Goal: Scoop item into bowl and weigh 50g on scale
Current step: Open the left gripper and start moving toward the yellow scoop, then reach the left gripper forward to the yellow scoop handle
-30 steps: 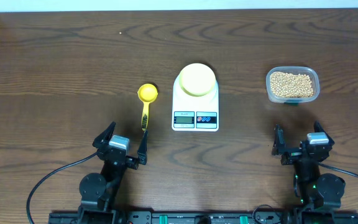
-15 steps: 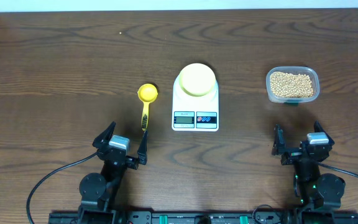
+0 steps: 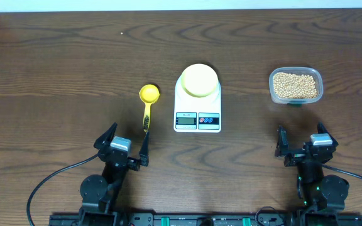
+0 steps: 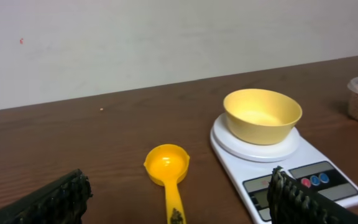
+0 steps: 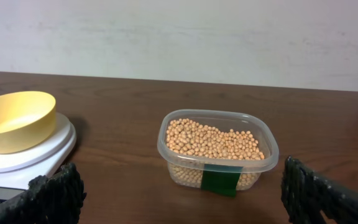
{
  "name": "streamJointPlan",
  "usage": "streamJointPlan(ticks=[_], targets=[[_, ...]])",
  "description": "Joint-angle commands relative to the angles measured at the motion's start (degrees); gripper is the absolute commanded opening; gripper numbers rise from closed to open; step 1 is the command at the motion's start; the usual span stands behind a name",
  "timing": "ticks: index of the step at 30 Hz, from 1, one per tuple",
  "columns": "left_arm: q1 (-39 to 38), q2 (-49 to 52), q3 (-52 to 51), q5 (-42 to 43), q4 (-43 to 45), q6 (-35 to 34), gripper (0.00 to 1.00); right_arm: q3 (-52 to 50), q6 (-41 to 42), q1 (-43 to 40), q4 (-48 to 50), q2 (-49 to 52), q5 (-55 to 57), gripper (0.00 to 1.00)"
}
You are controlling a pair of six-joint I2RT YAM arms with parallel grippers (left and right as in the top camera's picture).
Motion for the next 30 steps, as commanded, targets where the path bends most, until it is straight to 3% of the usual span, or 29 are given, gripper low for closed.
streamJointPlan(ticks=[1,10,19,24,30], targets=[[-0.28,-0.04,-0.79,7.08,0.68,0.33,0.93,-0.07,0.57,0.55,-0.28,-0.50,0.46,0.99],[-0.28,-0.04,-0.74,12.02,4.04,-0.50,0.93,-0.07,0.57,0.55,-0.28,-0.50,0.46,0.99],[-0.28,0.02,3.87,11.65,5.35,-0.07,0.93,-0.07,0.57,0.55,-0.28,-0.50,0.46,0.99],[-0.28,4.39,12.92,6.91,-2.51,-2.51,0.93,-0.07,0.57,0.55,-0.28,-0.50,0.46,0.99],[-0.28,18.60,28.02,5.22,-15.56,-2.21,0.93,-0.07,0.57,0.55,-0.28,-0.50,0.46,0.99]])
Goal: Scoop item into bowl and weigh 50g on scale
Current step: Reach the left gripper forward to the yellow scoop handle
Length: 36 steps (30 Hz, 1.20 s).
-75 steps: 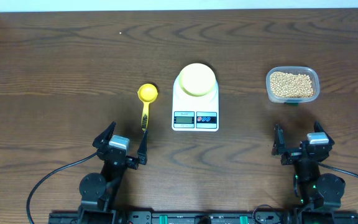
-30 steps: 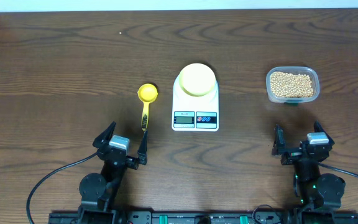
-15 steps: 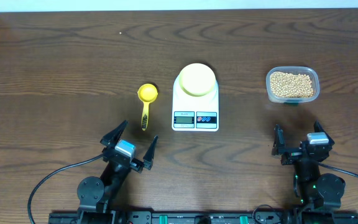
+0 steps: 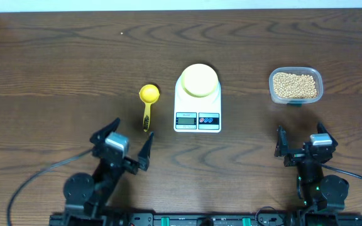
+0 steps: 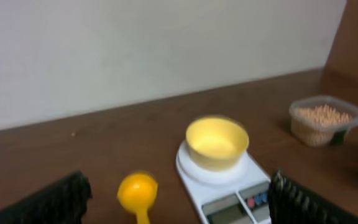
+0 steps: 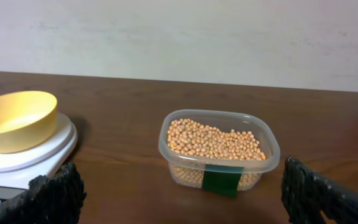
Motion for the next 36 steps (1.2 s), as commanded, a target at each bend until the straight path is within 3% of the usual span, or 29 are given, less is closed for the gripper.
streamJointPlan(ticks=[1,9,14,18,23,30,36], targets=[[-0.11,10.23,10.64,-1.79,-7.39,-0.63,0.93,-0.07,0.57,0.39,-0.26,-0.48,0.46,0.99],[-0.11,34.07,35.21,2.19,-31.34,-0.46,0.93,-0.07,0.57,0.39,-0.26,-0.48,0.46,0.99],[-0.11,39.76,39.08,9.97,-31.28,-0.90,0.93,-0.07,0.57,0.39,-0.26,-0.48,0.46,0.99],[-0.11,40.48,39.08,11.02,-30.45,-0.94,0.93,-0.07,0.57,0.39,-0.26,-0.48,0.46,0.99],[-0.11,43.85,40.09,5.31,-33.62,-8.04,0.93,-0.07,0.57,0.39,-0.26,-0.48,0.46,0.99],[-0.11,58.55,52.37,-9.22,-53.62,-10.49,0.93,-0.07,0.57,0.39,-0.26,-0.48,0.46,0.99],[-0.11,67.52,53.64,-8.83,-52.83,-10.64,0.93,-0.07,0.57,0.39,-0.26,-0.48,0.46,0.99]])
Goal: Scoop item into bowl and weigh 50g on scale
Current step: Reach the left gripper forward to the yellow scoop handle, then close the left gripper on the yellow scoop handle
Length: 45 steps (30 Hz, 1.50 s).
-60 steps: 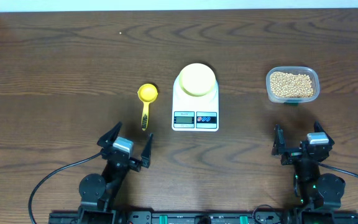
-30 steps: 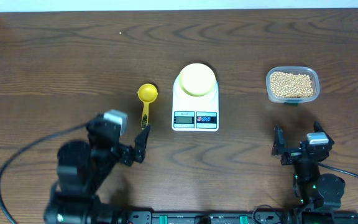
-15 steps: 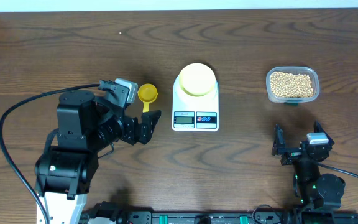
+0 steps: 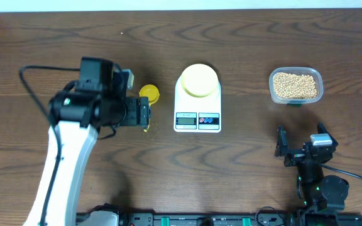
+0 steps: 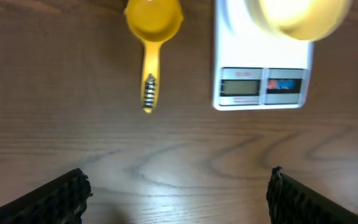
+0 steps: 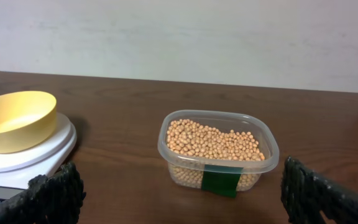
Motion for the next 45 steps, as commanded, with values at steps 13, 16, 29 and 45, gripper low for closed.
streamJointPlan(ticks=[13,16,29,45], targets=[[-0.07,17.86,-1.29,-1.95,1.57,-0.17,0.93,-0.07,0.57,0.39,-0.24,-0.35,0.42,0.99],[0.02,21.03,-1.29,-0.74,2.51,3.78,0.93,-0.07,0.57,0.39,-0.24,-0.35,0.42,0.99],[4.04,28.04,-1.31,4.31,10.93,6.88,0.88,-0.07,0.57,0.39,-0.24,-0.35,0.42,0.99],[4.00,36.76,-1.49,7.93,15.72,9.09,0.79,-0.07,0.57,0.39,-0.24,-0.35,0.42,0.99]])
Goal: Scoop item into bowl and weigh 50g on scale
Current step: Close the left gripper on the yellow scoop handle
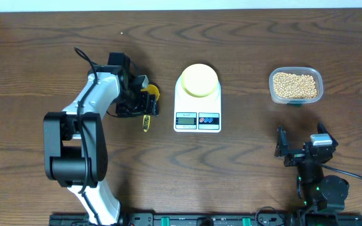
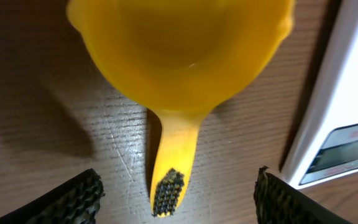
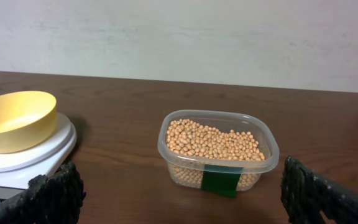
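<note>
A yellow scoop [image 1: 149,93] lies on the table left of the white scale [image 1: 198,116], its handle pointing toward the front. In the left wrist view the scoop [image 2: 179,50] fills the frame. My left gripper [image 2: 176,202] is open low over it, fingers on either side of the handle's end. The yellow bowl [image 1: 198,80] sits on the scale. A clear tub of soybeans [image 1: 295,85] stands at the far right. My right gripper [image 3: 188,205] is open near the front edge, facing the tub [image 3: 216,146].
The scale's display and buttons [image 1: 197,118] face the front. In the left wrist view the scale's edge [image 2: 347,118] lies just right of the scoop. The left arm [image 1: 93,100] reaches in from the front left. The table's far edge meets a white wall.
My left gripper has dropped from well above the scoop and scale to just over the scoop's handle, still open. The arm's wrist now reaches further toward the scoop. The right arm has not moved.
Both grippers first rested open at the front edge. My left gripper then lifted and tilted back slightly, then hovered high, looking down on the scoop and scale, and now straddles the scoop's handle. The scoop, bowl, scale and tub have stayed put.
</note>
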{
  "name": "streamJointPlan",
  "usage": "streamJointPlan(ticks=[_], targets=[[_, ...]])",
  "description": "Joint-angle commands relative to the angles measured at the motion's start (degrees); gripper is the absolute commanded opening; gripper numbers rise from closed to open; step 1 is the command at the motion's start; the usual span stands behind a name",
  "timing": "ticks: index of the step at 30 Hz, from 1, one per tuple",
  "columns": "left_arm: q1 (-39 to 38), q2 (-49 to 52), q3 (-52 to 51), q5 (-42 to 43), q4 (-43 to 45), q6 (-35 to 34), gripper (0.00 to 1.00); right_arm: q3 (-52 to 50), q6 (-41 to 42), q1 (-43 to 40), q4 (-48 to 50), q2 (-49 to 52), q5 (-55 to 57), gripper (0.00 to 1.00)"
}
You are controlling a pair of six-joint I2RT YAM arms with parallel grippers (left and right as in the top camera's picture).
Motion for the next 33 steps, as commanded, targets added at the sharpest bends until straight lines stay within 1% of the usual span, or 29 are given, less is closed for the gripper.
streamJointPlan(ticks=[1,3,6,10,15,20,23,26,31,33], targets=[[0.04,2.27,-0.85,0.63,0.04,1.29,0.78,-0.07,0.55,0.39,-0.24,-0.35,0.44,0.99],[0.04,3.28,-0.85,0.66,0.02,1.68,0.72,-0.07,0.55,0.39,-0.24,-0.35,0.44,0.99],[0.04,4.61,-0.87,0.66,0.04,1.68,0.67,-0.07,0.55,0.39,-0.24,-0.35,0.44,0.99],[0.04,6.10,-0.90,0.66,0.46,1.68,0.65,-0.07,0.55,0.39,-0.24,-0.35,0.44,0.99],[0.04,7.37,-0.90,1.73,1.97,2.12,0.60,-0.07,0.55,0.39,-0.24,-0.35,0.44,0.99],[0.04,7.52,-0.90,1.73,2.69,2.10,0.59,-0.07,0.55,0.39,-0.24,-0.35,0.44,0.99],[0.04,7.52,-0.90,1.73,3.19,2.10,0.54,-0.07,0.55,0.39,-0.24,-0.35,0.44,0.99],[0.04,7.52,-0.90,1.73,3.21,2.08,0.47,-0.07,0.55,0.39,-0.24,-0.35,0.44,0.99],[0.04,7.52,-0.90,1.70,3.19,2.08,0.46,-0.07,0.55,0.39,-0.24,-0.35,0.44,0.99],[0.04,7.52,-0.90,1.70,3.17,2.08,0.44,-0.07,0.55,0.39,-0.24,-0.35,0.44,0.99]])
